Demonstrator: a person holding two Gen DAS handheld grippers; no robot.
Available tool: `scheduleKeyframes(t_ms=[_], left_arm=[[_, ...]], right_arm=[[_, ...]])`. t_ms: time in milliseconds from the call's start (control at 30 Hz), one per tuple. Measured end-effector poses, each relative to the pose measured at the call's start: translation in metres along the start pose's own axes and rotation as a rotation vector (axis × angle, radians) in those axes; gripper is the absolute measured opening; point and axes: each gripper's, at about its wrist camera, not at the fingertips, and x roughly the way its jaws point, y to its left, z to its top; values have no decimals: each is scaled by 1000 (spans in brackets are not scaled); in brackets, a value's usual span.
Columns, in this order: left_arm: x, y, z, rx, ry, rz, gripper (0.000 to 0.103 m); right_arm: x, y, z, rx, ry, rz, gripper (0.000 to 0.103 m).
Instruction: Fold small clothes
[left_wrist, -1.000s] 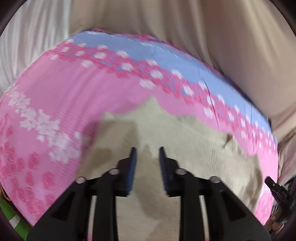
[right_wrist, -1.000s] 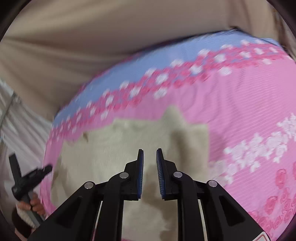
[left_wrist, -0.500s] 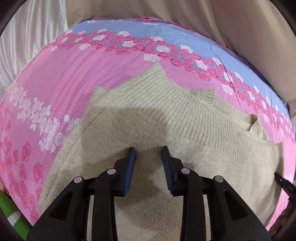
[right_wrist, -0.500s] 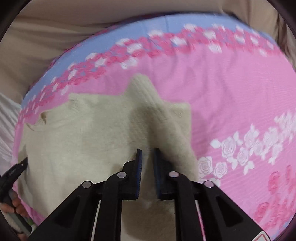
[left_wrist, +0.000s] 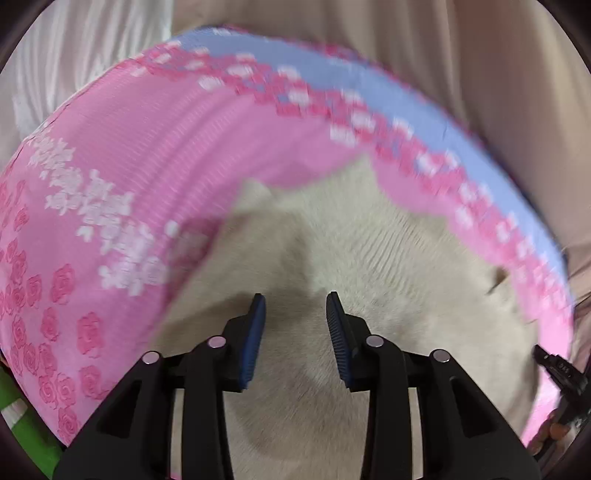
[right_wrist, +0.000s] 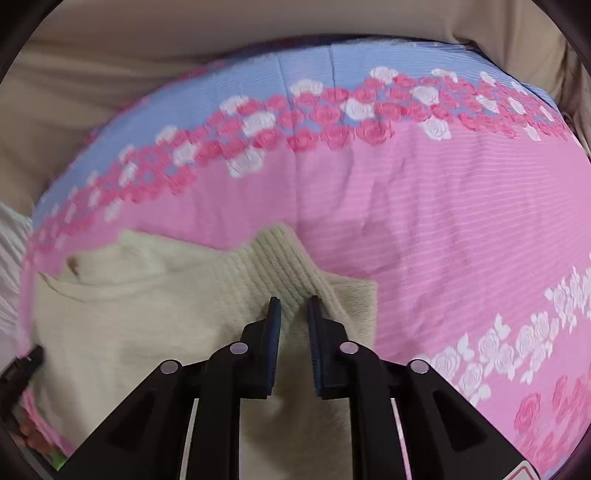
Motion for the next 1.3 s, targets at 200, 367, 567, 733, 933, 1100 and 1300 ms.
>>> scheduleKeyframes(t_ms=[200, 367, 567, 733, 933, 1100, 1300], left_arm=[[-45, 88, -18, -128, 2, -21, 55], [-48, 125, -55, -216, 67, -50, 55], [-26, 125, -72, -179, 132, 71, 32], [-49, 118, -56, -159, 71, 103, 29], [-62, 58, -21, -88, -14, -32, 35], [-33, -10, -9, 33, 9, -85, 39], [15, -28, -24, 65, 108, -27, 39]], right_arm=[[-40, 9, -58, -41, -5, 79, 36], [-37, 17, -105, -25, 58, 103, 37], [-26, 27, -109, -118, 87, 17, 36], [-40, 37, -91, -60, 59, 93, 40], [-39, 110, -53, -177, 35, 231, 34], [-5, 164, -38, -310, 92, 203, 23], [56, 181, -42, -378, 208, 125, 23]])
